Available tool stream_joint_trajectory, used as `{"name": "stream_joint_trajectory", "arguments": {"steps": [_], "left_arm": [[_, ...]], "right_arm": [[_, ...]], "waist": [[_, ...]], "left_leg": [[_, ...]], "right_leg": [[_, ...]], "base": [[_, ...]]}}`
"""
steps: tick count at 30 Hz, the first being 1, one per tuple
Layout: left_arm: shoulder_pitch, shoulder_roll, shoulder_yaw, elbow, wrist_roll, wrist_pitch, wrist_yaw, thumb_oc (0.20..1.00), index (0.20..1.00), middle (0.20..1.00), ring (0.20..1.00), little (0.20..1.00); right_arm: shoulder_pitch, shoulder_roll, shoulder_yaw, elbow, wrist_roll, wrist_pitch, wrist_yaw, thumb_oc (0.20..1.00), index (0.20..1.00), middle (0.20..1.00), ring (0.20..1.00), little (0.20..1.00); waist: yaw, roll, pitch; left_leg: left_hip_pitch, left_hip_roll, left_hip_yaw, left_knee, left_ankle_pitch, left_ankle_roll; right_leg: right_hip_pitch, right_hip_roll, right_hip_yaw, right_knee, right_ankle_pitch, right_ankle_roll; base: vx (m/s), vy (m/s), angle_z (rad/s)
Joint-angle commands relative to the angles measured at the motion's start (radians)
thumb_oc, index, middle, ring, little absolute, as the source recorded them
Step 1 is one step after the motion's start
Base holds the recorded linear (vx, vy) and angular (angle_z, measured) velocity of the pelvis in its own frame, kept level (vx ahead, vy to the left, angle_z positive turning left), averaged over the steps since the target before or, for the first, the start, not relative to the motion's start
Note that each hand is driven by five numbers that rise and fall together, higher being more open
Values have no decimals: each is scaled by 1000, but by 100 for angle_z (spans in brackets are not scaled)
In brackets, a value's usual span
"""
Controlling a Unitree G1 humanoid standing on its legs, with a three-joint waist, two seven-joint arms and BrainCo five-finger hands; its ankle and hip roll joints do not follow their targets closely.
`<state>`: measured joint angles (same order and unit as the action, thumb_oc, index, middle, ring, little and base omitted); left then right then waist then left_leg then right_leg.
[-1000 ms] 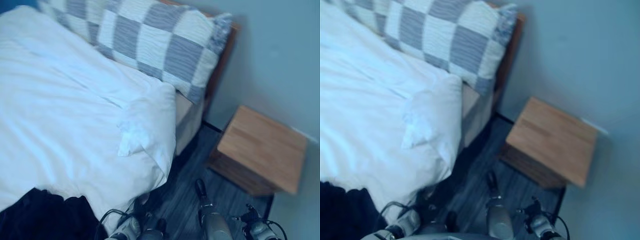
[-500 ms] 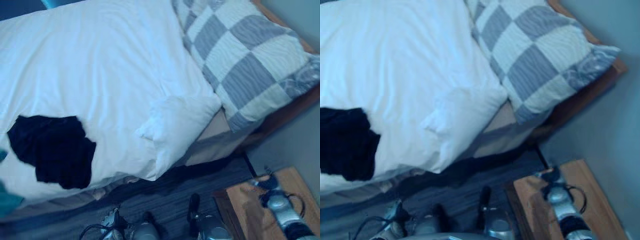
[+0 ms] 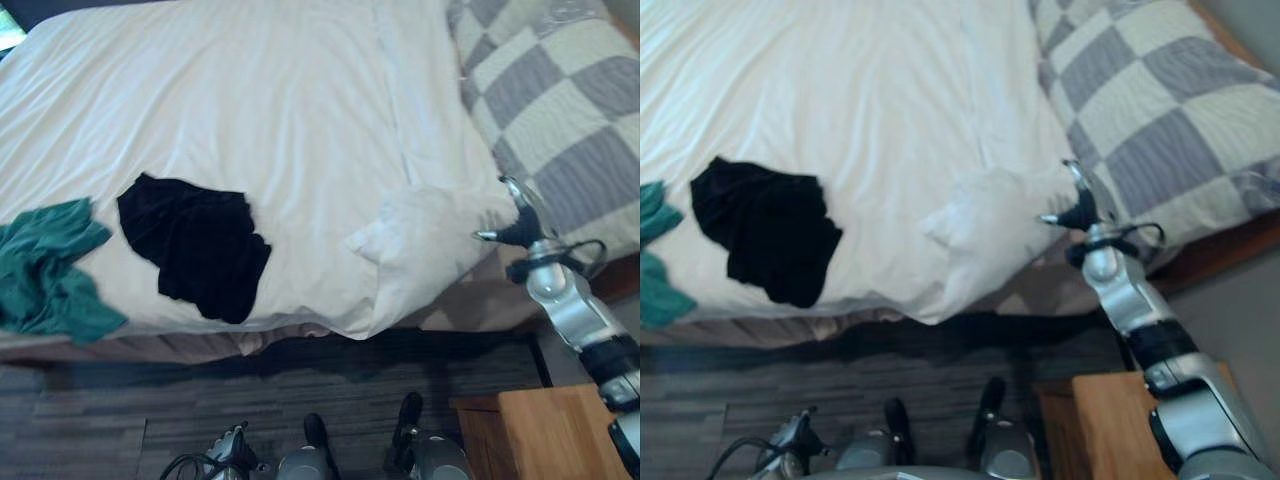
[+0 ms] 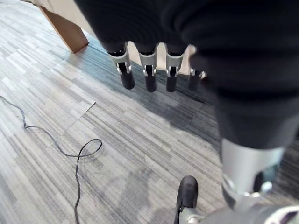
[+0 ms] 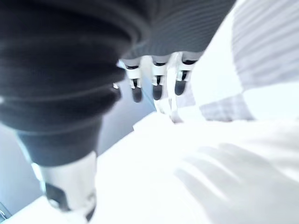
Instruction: Tidy up the quilt and then pick up the clothes from the bed and put them into the laundry hamper.
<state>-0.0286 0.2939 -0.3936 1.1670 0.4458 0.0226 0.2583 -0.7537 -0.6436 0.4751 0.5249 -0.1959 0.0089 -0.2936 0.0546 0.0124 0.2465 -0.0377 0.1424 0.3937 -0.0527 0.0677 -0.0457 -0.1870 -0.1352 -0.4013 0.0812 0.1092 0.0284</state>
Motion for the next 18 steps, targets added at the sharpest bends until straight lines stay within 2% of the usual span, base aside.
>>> {"name": "stream_joint_trajectory", "arguments": {"steps": [1, 4, 5, 6, 7, 10, 15, 16, 17, 18], "left_arm": [[-110, 72, -62, 1, -3, -24, 30, 1000, 1000, 1000, 1000, 1000], [-141, 80, -87, -2, -9, -30, 38, 1000, 1000, 1000, 1000, 1000], [-172, 83, -119, -7, -6, -37, 44, 1000, 1000, 1000, 1000, 1000], [-173, 82, -118, -7, -6, -37, 44, 1000, 1000, 1000, 1000, 1000], [-195, 83, -147, -9, -1, -45, 47, 1000, 1000, 1000, 1000, 1000], [-207, 77, -164, -1, -1, -46, 46, 1000, 1000, 1000, 1000, 1000], [-173, 59, -150, 38, 18, -32, 35, 1000, 1000, 1000, 1000, 1000], [-149, 49, -128, 58, 39, -20, 18, 1000, 1000, 1000, 1000, 1000], [-148, 49, -129, 58, 39, -20, 18, 1000, 1000, 1000, 1000, 1000], [-115, 30, -91, 70, 61, -1, 4, 1000, 1000, 1000, 1000, 1000]], "right_arm": [[-222, 69, 70, 189, -31, -12, -1, 1000, 1000, 1000, 1000, 1000], [-284, 111, 113, 300, -46, -4, 1, 1000, 1000, 1000, 1000, 1000], [-337, 134, 166, 405, -81, 8, 15, 1000, 1000, 1000, 1000, 1000], [-338, 135, 167, 407, -81, 7, 14, 1000, 1000, 1000, 1000, 1000], [-349, 157, 202, 528, -124, 19, 33, 200, 200, 200, 200, 200], [-340, 182, 224, 666, -172, 38, 59, 200, 200, 200, 200, 200], [-260, 185, 161, 687, -142, 47, 61, 200, 200, 200, 200, 200], [-167, 167, 101, 612, -91, 39, 57, 200, 200, 200, 200, 200], [-164, 166, 100, 610, -92, 41, 58, 200, 200, 200, 200, 200], [10, 139, 1, 392, 12, 24, 56, 200, 200, 200, 200, 200]], "waist": [[62, -35, 44], [77, -23, 55], [91, -12, 66], [89, -11, 66], [99, -1, 72], [103, 6, 73], [92, 1, 65], [73, -6, 56], [74, -7, 55], [34, -21, 47]], "left_leg": [[-17, 45, -36, -35, 10, -89], [-57, 48, -61, -35, 23, -95], [-88, 51, -83, -35, 32, -99], [-89, 51, -84, -35, 33, -99], [-113, 51, -100, -35, 39, -105], [-127, 52, -115, -35, 41, -107], [-110, 48, -114, -35, 34, -103], [-95, 45, -106, -35, 26, -100], [-94, 44, -106, -35, 26, -100], [-68, 39, -87, -35, 9, -95]], "right_leg": [[68, -105, 109, -71, -97, 161], [48, -103, 99, -78, -93, 161], [34, -103, 87, -86, -86, 162], [34, -103, 86, -86, -86, 161], [27, -103, 74, -91, -84, 162], [28, -101, 67, -97, -83, 163], [45, -101, 73, -97, -90, 160], [55, -102, 82, -96, -91, 161], [55, -102, 83, -96, -91, 161], [64, -103, 99, -93, -91, 162]], "base": [[-64, -22, 22], [-76, -31, 49], [-45, -23, 33], [-46, -37, 39], [-16, -18, 57], [0, 0, 50], [21, 36, 9], [20, 37, 1], [48, 106, -1], [31, 70, -12]]}}
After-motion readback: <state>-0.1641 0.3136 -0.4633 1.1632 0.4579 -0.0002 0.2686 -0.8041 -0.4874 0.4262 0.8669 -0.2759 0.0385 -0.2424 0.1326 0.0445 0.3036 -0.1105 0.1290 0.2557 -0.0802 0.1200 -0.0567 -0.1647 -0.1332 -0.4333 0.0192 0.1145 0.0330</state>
